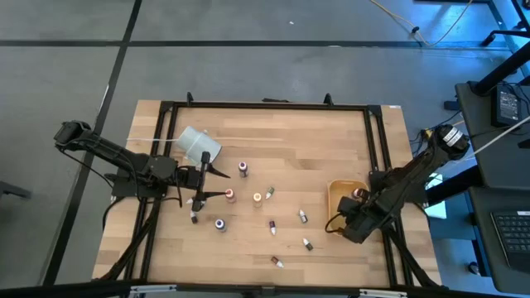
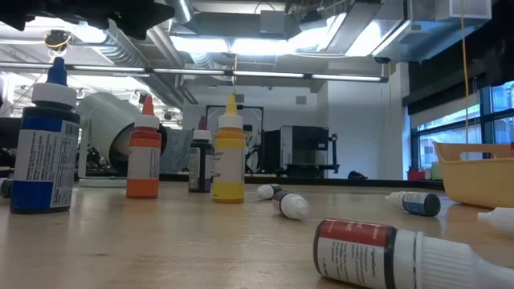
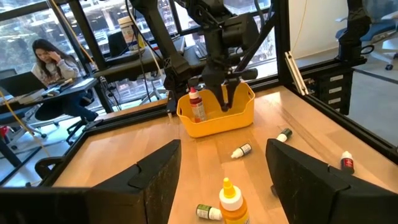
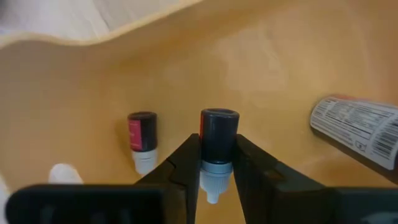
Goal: Pick & Place food coloring
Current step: Put the small red food coloring bottle into the yellow bin, then put the small blue food coloring bottle into the yellow bin
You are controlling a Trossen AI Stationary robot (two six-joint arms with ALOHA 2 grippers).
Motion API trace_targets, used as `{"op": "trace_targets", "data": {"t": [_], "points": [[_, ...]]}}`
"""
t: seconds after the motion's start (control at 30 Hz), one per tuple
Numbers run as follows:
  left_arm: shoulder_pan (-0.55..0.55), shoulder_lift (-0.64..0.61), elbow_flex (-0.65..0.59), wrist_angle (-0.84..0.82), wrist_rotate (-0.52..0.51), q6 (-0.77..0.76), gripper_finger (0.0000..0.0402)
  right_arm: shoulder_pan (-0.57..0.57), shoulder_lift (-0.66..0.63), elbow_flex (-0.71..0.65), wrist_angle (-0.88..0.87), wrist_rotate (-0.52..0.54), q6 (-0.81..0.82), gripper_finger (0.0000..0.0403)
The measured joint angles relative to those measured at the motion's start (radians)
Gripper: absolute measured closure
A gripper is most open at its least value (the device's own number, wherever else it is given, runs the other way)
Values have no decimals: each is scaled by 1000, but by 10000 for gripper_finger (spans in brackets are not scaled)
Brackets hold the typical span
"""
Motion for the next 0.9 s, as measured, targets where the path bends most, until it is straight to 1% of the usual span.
{"op": "trace_targets", "data": {"t": [0.23, 0.4, 0.57, 0.63, 0.73, 0.83, 0.9], "points": [[0, 0, 0, 0, 0, 0, 175, 0, 3, 0, 3, 0, 3, 293], [0, 0, 0, 0, 0, 0, 171, 0, 3, 0, 3, -3, 3, 290], [0, 0, 0, 0, 0, -3, 173, 0, 3, 2, -2, -51, 4, 290], [0, 0, 0, 0, 0, -20, 174, 0, 3, 27, -25, -54, 7, 289], [0, 0, 0, 0, 0, -52, 172, 0, 3, 99, -76, -47, 2, 289], [0, 0, 0, 0, 0, -60, 170, -7, 3, 188, -167, -3, -11, 289], [0, 0, 0, 0, 0, -61, 171, -11, 2, 244, -188, 51, -57, 289]]}}
